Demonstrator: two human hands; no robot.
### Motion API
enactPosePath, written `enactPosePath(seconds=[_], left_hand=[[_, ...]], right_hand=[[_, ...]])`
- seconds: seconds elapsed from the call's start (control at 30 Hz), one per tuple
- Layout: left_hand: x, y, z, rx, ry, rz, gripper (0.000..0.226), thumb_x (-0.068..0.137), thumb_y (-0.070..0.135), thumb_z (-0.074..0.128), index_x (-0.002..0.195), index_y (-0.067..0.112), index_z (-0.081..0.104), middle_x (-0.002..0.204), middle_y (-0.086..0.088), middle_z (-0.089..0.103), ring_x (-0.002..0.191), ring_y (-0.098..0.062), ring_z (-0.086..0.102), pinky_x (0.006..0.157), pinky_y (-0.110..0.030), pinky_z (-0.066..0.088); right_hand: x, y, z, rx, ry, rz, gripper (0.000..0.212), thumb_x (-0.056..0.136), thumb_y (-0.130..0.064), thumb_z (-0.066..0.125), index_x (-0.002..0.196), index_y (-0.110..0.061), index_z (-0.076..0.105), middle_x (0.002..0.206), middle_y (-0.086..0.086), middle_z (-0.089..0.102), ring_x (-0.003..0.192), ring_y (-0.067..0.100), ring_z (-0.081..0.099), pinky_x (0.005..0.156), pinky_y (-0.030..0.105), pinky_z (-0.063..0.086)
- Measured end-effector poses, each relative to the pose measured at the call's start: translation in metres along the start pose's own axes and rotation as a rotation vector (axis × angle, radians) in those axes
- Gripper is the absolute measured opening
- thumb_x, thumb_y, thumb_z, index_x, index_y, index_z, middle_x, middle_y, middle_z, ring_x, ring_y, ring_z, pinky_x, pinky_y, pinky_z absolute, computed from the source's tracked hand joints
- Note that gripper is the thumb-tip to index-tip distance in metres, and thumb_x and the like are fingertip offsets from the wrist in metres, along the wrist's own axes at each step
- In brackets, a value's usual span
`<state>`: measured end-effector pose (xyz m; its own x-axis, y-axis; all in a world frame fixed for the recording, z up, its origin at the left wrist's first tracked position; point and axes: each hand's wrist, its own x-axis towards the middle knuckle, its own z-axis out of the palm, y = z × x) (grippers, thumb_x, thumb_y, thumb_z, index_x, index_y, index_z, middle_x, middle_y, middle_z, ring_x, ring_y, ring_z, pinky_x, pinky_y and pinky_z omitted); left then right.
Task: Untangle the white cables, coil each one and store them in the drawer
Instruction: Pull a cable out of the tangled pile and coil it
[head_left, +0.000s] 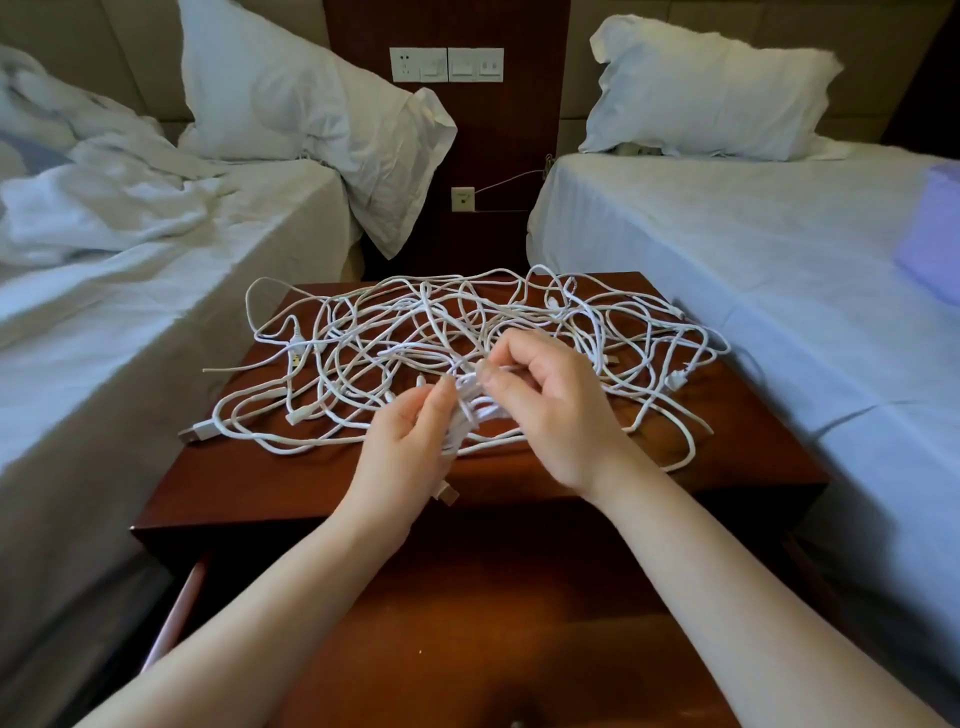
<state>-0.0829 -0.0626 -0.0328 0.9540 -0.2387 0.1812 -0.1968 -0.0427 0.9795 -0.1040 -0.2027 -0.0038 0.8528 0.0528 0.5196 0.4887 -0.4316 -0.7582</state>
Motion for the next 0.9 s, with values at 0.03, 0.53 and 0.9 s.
enactPosePath(seconds=[0.03, 0.53, 0.9], left_hand=[[0.001, -0.001, -0.001, -0.026, 0.039, 0.006, 0.035, 0.099, 0.035, 0.043, 0.075, 0.016, 0.061, 0.055, 0.007, 0.047, 0.050, -0.010, 0.039, 0.050, -0.028, 0.030], [0.014, 0.011, -0.022, -0.142, 0.531, 0.182, 0.033, 0.100, 0.021, 0.047, 0.068, 0.018, 0.045, 0.051, 0.013, 0.041, 0.047, 0.000, 0.038, 0.048, -0.021, 0.037], [-0.005, 0.036, -0.023, -0.388, -0.037, 0.142, 0.029, 0.097, 0.019, 0.045, 0.070, 0.010, 0.043, 0.053, 0.000, 0.041, 0.037, -0.005, 0.037, 0.036, -0.016, 0.030]], right_hand=[[-0.002, 0.000, 0.003, -0.040, -0.005, -0.034, 0.023, 0.092, -0.016, 0.052, 0.072, -0.007, 0.056, 0.062, -0.008, 0.046, 0.062, 0.006, 0.043, 0.060, 0.016, 0.035], [-0.021, -0.002, 0.032, -0.104, -0.206, -0.103, 0.022, 0.097, -0.014, 0.052, 0.076, -0.013, 0.058, 0.063, -0.005, 0.055, 0.067, 0.010, 0.051, 0.062, 0.017, 0.038], [-0.014, 0.008, 0.014, 0.240, -0.266, 0.240, 0.022, 0.090, -0.035, 0.063, 0.069, -0.028, 0.066, 0.069, -0.017, 0.057, 0.071, -0.003, 0.052, 0.069, 0.008, 0.040]])
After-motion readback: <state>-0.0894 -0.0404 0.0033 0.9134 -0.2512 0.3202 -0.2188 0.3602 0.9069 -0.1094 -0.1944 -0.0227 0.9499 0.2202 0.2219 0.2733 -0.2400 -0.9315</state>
